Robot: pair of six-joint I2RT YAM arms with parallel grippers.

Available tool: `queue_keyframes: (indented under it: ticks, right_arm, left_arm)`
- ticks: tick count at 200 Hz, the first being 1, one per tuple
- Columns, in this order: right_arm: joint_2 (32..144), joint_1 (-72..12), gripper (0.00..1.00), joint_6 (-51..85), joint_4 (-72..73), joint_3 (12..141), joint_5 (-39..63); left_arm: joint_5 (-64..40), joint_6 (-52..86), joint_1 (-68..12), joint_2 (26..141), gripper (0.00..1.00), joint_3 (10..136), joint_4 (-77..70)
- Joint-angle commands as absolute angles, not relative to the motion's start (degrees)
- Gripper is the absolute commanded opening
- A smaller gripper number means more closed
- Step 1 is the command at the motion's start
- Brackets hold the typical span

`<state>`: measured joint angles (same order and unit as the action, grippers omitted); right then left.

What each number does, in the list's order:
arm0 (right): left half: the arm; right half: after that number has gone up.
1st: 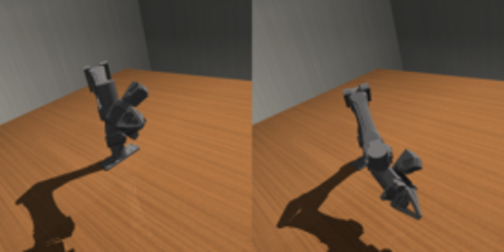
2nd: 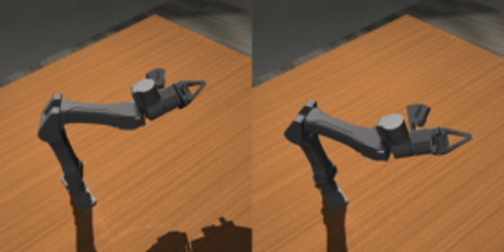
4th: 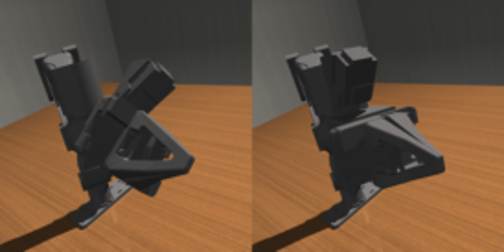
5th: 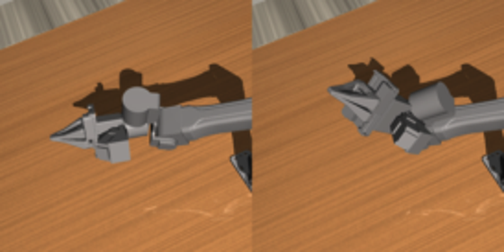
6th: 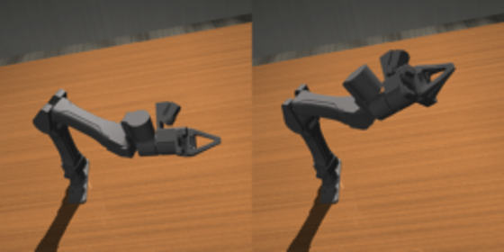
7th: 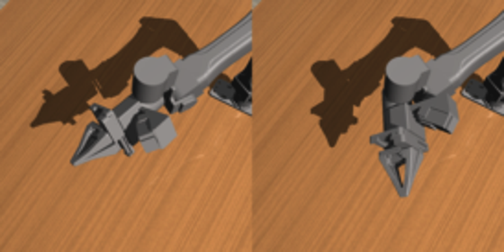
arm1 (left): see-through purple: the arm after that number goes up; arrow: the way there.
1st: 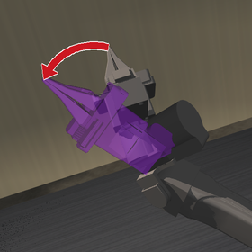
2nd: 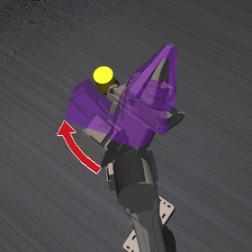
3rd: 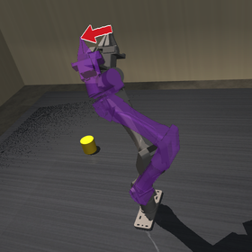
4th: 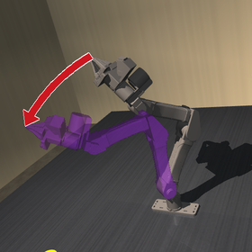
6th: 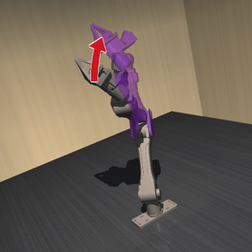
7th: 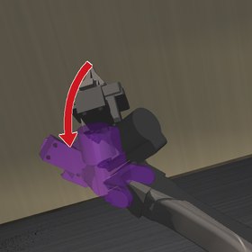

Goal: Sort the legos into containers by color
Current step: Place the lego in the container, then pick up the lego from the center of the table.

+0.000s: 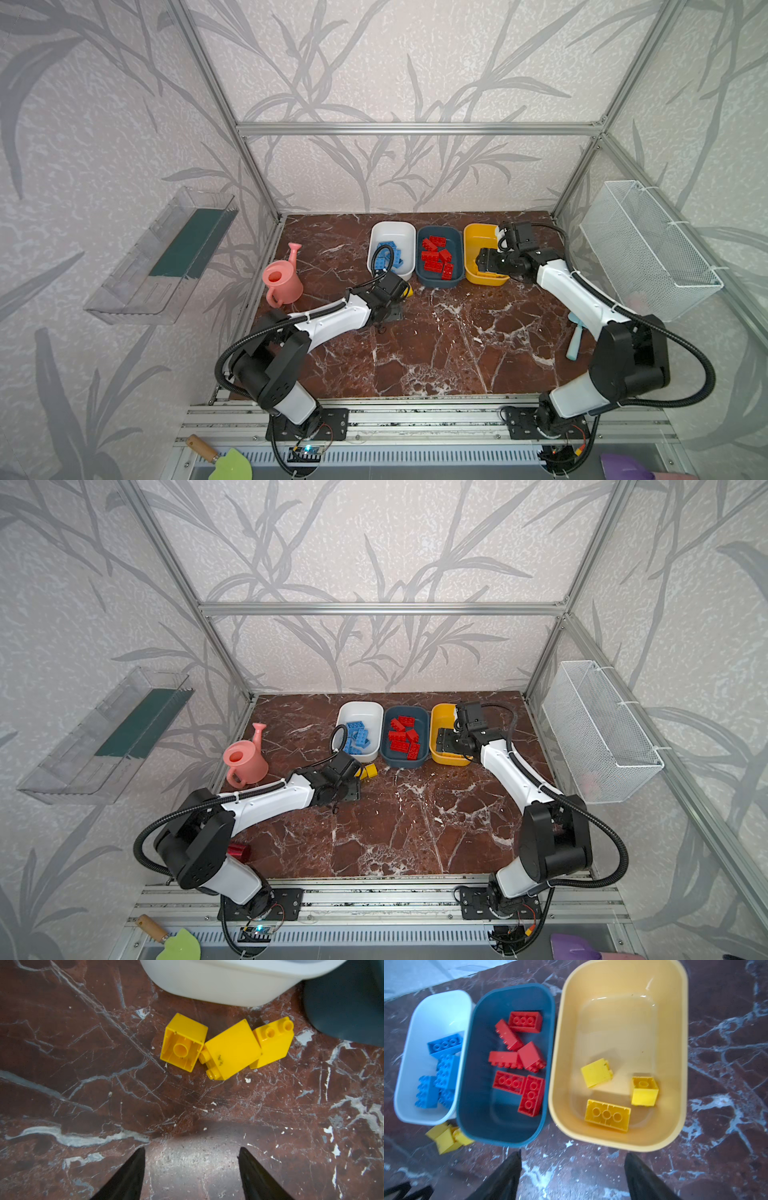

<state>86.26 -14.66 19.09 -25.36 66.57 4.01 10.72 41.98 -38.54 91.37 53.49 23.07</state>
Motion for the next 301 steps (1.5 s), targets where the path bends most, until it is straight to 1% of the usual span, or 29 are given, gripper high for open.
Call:
queue_keyframes:
  ticks: [1, 26, 56, 69, 91, 125, 150, 174, 204, 215, 257, 301]
  right_arm:
    - [82.4, -17.9, 0.79, 20.6, -21.6, 61.4, 3.4]
    - [79.2, -20.3, 0.78, 20.9, -20.9, 57.7, 3.3]
    - [77.3, -21.9, 0.78, 20.8, -20.2, 55.1, 3.7]
    - [76.8, -22.2, 0.78, 20.7, -19.8, 54.2, 3.9]
    - [76.4, -22.3, 0.78, 20.7, -19.0, 52.7, 4.3]
    - [76.8, -22.3, 0.78, 20.9, -17.8, 51.5, 4.9]
    - [77.1, -22.5, 0.78, 21.0, -17.2, 51.2, 5.2]
    - [77.3, -22.6, 0.78, 21.0, -16.9, 51.1, 5.2]
    - [76.9, -22.8, 0.78, 20.8, -17.0, 51.3, 5.0]
    - [76.7, -22.8, 0.78, 20.7, -17.0, 51.3, 4.9]
    - [76.9, -22.9, 0.78, 20.7, -17.2, 51.6, 4.9]
    - [76.6, -23.2, 0.78, 20.6, -17.8, 51.8, 4.7]
  left_arm:
    - [12.7, 41.5, -38.3, 93.6, 0.6, 56.7, 22.6]
    - [13.4, 40.8, -38.2, 96.6, 0.61, 59.7, 23.4]
    - [13.9, 40.6, -37.5, 100.5, 0.73, 62.6, 23.6]
    - [13.7, 40.8, -37.0, 102.4, 0.76, 64.0, 23.8]
    - [12.7, 41.3, -36.2, 105.2, 0.78, 66.1, 23.3]
    - [12.7, 41.6, -35.3, 108.8, 0.77, 69.5, 23.5]
    - [12.5, 41.6, -34.5, 110.9, 0.73, 71.0, 23.5]
    - [12.3, 41.4, -34.1, 111.9, 0.66, 71.5, 23.3]
    - [12.2, 40.9, -34.1, 112.0, 0.51, 71.5, 23.5]
    - [12.3, 40.7, -34.0, 111.6, 0.47, 71.0, 23.4]
    - [12.3, 40.4, -34.0, 109.2, 0.42, 69.2, 23.2]
    - [11.7, 40.1, -34.3, 105.3, 0.4, 67.1, 23.6]
